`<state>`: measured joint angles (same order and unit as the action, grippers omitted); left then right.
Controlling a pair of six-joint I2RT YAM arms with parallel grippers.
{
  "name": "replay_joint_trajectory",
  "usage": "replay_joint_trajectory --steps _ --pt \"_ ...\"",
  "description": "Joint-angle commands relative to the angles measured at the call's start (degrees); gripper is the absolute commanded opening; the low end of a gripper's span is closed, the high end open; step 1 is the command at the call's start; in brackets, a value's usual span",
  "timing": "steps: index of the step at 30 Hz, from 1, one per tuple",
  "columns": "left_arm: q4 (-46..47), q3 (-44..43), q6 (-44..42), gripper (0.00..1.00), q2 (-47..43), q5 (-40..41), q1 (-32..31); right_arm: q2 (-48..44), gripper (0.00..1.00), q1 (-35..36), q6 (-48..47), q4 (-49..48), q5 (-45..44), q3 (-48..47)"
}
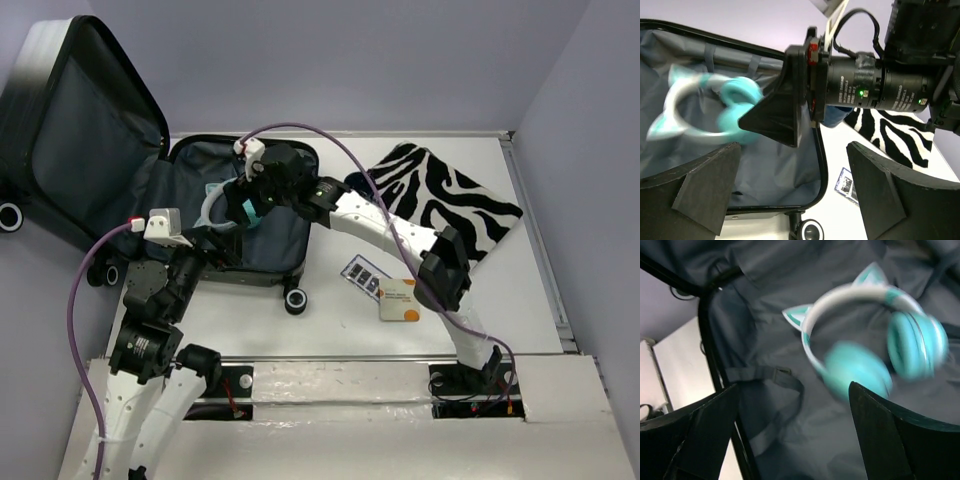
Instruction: Pack the luggage
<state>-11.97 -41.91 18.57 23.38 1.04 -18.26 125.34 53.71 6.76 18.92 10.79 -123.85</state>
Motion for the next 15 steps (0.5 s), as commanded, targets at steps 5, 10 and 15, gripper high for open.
replay_joint_trajectory --steps 5,10,15 --pt "2.21 -1.42 0.33 0.99 -0.79 -0.16 -0.02 -20.20 0.80 -12.54 5.27 -6.96 -13.13 23.42" --pt "2.56 -1.16 0.24 0.99 -0.53 -0.77 -0.02 -26.19 0.73 -22.24 9.23 -6.26 -25.18 35.60" --pt "2.83 -1.07 0.15 0.99 -0.35 -0.77 -0.02 -24.18 0.79 -27.34 8.35 -3.45 -33.55 37.02"
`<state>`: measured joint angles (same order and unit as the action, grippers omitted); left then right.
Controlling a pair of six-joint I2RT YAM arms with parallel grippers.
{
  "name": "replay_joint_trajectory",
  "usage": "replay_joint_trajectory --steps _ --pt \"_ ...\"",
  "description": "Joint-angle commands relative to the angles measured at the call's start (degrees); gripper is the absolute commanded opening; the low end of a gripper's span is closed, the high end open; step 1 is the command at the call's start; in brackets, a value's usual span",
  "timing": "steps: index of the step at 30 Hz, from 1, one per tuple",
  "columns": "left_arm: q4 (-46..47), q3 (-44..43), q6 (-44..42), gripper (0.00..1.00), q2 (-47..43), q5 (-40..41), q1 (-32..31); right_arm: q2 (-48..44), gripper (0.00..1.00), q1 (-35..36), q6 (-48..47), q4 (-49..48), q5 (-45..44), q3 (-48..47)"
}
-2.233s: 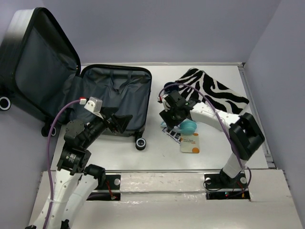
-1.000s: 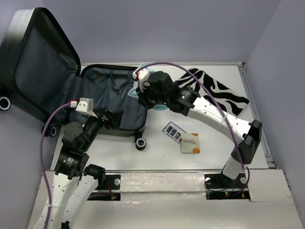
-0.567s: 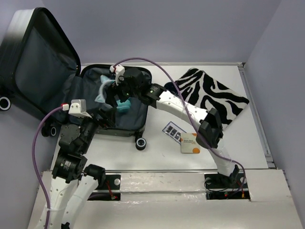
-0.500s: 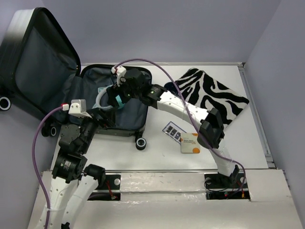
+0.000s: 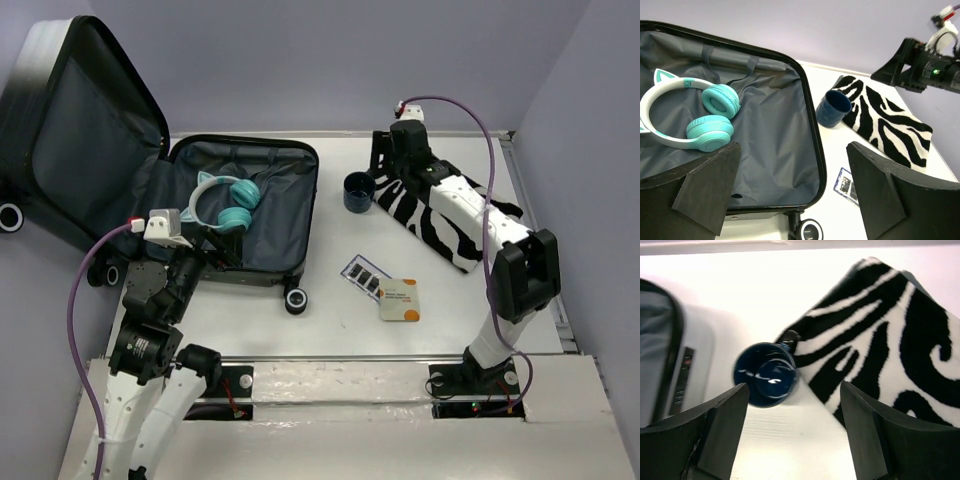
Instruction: Pack the luggage
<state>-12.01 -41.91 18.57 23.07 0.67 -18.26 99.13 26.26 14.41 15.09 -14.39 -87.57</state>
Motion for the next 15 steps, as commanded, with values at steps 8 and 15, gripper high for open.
replay_joint_trajectory --steps 8,15 --pt "2.96 -1.07 -0.02 0.99 0.66 -2.34 0.16 11.78 0.75 -2.00 1.49 1.96 1.38 -4.62" --pt "3.22 -0.98 -0.11 0.99 0.92 -2.95 0.16 19.16 0.58 -2.00 2.46 1.96 3.15 -8.23"
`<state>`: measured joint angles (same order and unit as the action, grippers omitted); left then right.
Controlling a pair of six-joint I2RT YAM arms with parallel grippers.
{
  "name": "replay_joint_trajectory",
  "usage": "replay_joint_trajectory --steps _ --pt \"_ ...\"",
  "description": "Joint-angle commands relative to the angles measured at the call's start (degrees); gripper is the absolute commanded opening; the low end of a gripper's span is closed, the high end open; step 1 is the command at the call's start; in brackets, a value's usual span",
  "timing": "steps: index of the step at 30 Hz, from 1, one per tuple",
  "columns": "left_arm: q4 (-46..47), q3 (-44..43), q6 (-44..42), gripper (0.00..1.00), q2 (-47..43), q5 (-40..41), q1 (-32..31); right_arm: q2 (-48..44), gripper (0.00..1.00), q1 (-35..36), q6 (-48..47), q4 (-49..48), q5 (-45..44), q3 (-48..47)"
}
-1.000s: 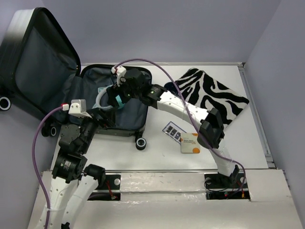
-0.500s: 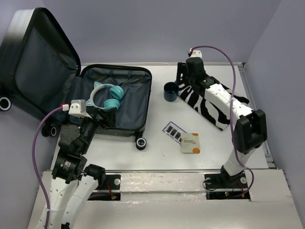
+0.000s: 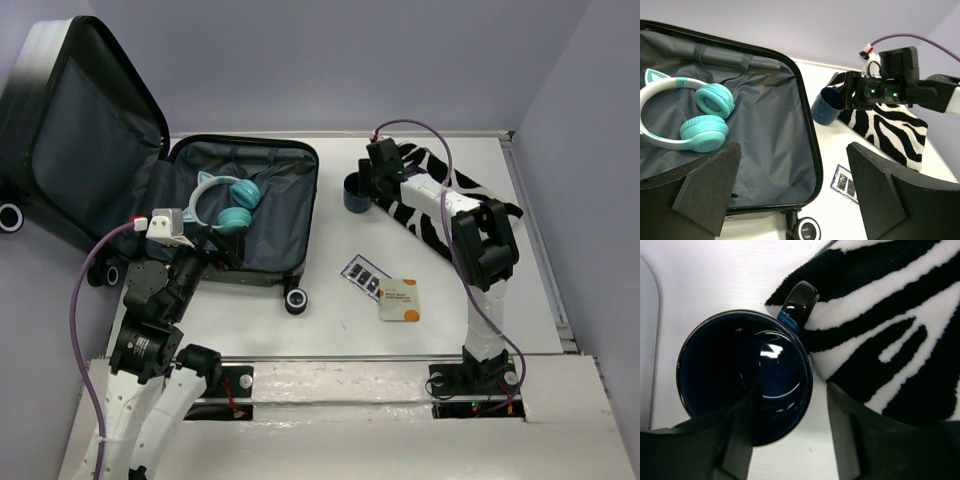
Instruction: Pack the luggage
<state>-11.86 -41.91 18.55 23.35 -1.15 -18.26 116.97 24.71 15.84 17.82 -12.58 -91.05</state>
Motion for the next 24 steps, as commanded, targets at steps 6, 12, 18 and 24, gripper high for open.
replay_joint_trajectory --steps 6,12,18,24 --pt "3.16 -0.89 -0.18 0.99 0.64 -1.40 0.16 3.80 0.07 -0.45 1.74 -1.12 0.80 -5.99" --pt "3.33 -0.80 -0.09 0.99 0.64 -2.02 0.16 -11.65 0.07 2.79 -0.80 -12.54 -2.01 3.50" --pt "3.51 -0.72 -0.09 0.99 0.20 -2.11 0.16 -16.60 0.07 15.09 -8.18 -17.21 -9.90 1.14" --pt "3.33 -0.63 -0.09 0.99 -0.41 -1.67 0.16 -8.96 0.07 21.86 -14.34 -19.58 -12.39 -8.00"
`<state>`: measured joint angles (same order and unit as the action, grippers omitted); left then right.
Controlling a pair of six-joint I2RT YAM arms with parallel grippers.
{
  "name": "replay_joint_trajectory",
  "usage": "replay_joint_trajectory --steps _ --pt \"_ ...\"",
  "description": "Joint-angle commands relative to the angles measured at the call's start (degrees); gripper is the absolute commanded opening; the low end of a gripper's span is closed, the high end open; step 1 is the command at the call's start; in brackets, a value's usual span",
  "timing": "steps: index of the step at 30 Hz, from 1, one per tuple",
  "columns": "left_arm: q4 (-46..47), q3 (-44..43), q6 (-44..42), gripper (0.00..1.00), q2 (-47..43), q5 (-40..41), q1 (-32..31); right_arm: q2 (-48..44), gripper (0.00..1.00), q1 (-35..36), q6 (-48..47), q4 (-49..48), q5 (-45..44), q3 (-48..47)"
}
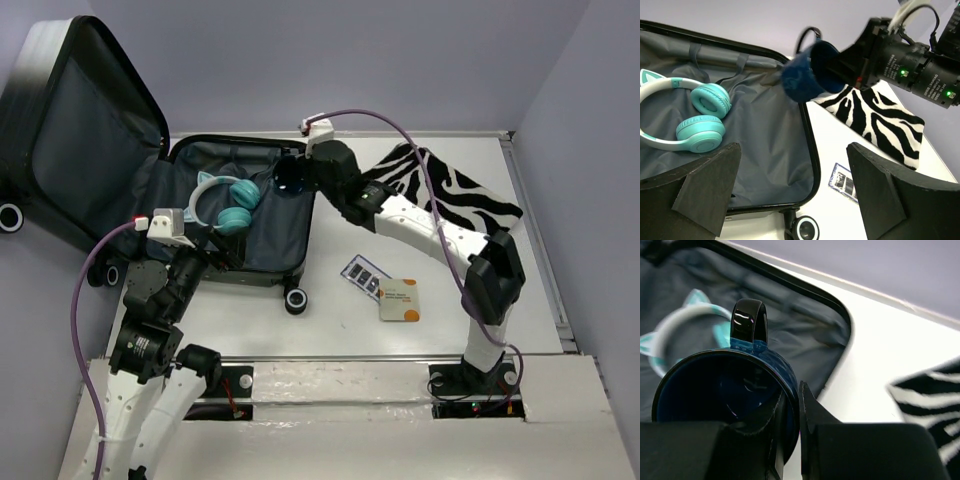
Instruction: Pack the luggage
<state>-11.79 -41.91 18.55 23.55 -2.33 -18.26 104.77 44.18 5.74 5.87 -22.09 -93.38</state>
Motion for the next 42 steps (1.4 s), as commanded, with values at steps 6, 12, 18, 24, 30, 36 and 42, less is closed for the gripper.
replay_joint_trajectory --steps 6,12,18,24,30,36,42 --pt "3.09 -0.72 -0.09 0.99 -1.14 -0.48 0.07 12.81 0.07 5.82 -10.47 -7.10 -4.36 -12.86" --pt "3.09 -0.63 0.00 0.99 -1.23 -0.57 -0.20 19.76 0.07 8.63 -18.12 -6.57 -11.74 -19.55" --pt "3.00 -0.72 0.00 0.99 -1.31 -0.48 -0.20 21.35 0.07 9.95 -21.38 -8.67 -14.74 -17.46" --pt "3.00 -0.72 0.00 0.99 -1.31 -0.22 -0.20 21.53 0.23 12.85 -24.55 -12.72 -17.11 -11.31" --pt "2.92 -0.72 0.09 0.99 -1.58 -0.05 -0.20 15.56 0.44 13.38 -18.67 -12.46 -16.24 -3.75" --pt "2.83 -0.72 0.09 0.99 -1.75 0.04 -0.20 5.46 0.55 13.91 -11.55 -9.39 -12.02 2.66" --pt "3.18 -0.45 0.35 0.99 -1.84 -0.22 -0.28 -10.53 0.69 13.91 -2.24 -1.93 -7.71 10.66"
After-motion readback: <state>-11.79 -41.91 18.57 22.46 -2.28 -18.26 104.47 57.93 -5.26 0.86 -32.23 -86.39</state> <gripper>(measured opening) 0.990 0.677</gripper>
